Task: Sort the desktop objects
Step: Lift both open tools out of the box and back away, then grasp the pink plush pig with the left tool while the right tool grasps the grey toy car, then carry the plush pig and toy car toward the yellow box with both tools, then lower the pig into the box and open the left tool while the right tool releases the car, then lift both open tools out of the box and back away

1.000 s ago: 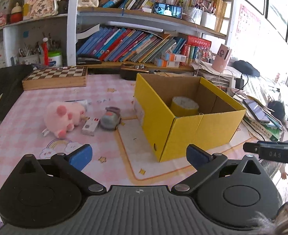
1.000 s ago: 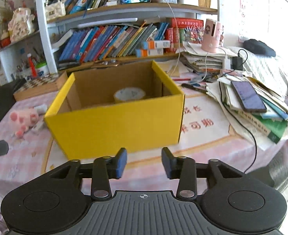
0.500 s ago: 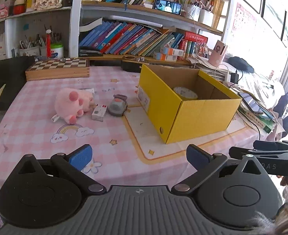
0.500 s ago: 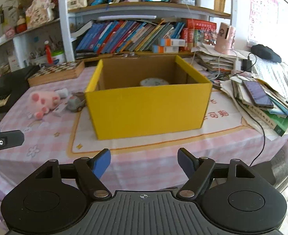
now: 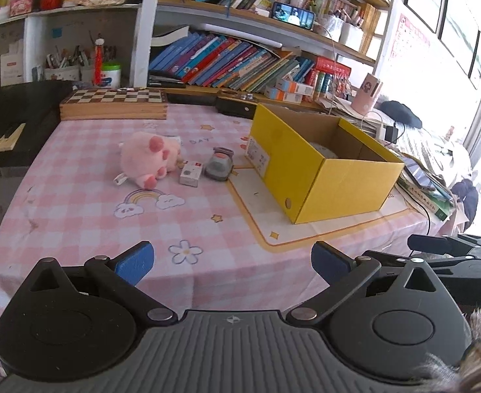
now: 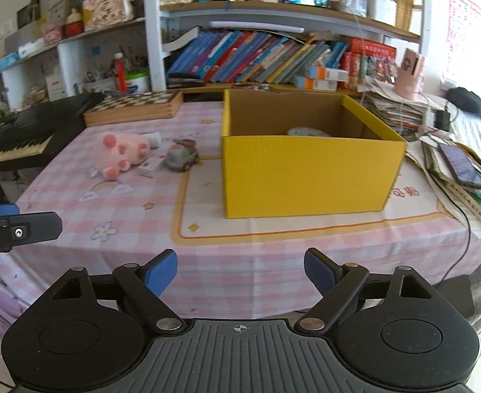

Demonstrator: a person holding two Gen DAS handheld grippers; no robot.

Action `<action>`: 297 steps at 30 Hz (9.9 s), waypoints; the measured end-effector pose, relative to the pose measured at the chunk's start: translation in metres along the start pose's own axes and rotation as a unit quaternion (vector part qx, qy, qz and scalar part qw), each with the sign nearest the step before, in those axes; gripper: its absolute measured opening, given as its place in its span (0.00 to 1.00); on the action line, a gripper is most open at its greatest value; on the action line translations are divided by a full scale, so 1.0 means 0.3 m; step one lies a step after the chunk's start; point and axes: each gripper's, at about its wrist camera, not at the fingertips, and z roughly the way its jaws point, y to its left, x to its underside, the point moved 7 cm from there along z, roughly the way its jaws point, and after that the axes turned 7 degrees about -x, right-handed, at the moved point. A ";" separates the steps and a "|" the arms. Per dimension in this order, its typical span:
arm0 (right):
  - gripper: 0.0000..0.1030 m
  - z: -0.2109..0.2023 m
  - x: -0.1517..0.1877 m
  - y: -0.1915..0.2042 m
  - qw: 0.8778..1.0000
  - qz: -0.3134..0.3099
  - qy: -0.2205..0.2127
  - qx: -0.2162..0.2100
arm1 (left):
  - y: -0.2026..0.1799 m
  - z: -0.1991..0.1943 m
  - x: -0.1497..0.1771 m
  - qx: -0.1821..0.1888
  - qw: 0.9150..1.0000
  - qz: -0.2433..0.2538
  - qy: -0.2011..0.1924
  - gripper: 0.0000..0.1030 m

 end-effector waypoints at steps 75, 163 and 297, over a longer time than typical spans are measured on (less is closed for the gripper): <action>0.81 0.844 -0.394 0.197 0.999 -0.032 0.023 -0.005 | 0.301 0.796 -0.374 -0.062 0.996 -0.002 0.067 0.71; 0.39 -0.044 0.074 0.088 0.998 0.049 0.030 -0.037 | -0.005 -0.051 0.034 0.135 0.989 -0.038 0.037 0.60; 0.54 0.151 -0.355 -0.620 0.999 -0.016 -0.044 -0.001 | -0.431 0.321 -0.334 -0.020 0.997 0.033 -0.065 1.00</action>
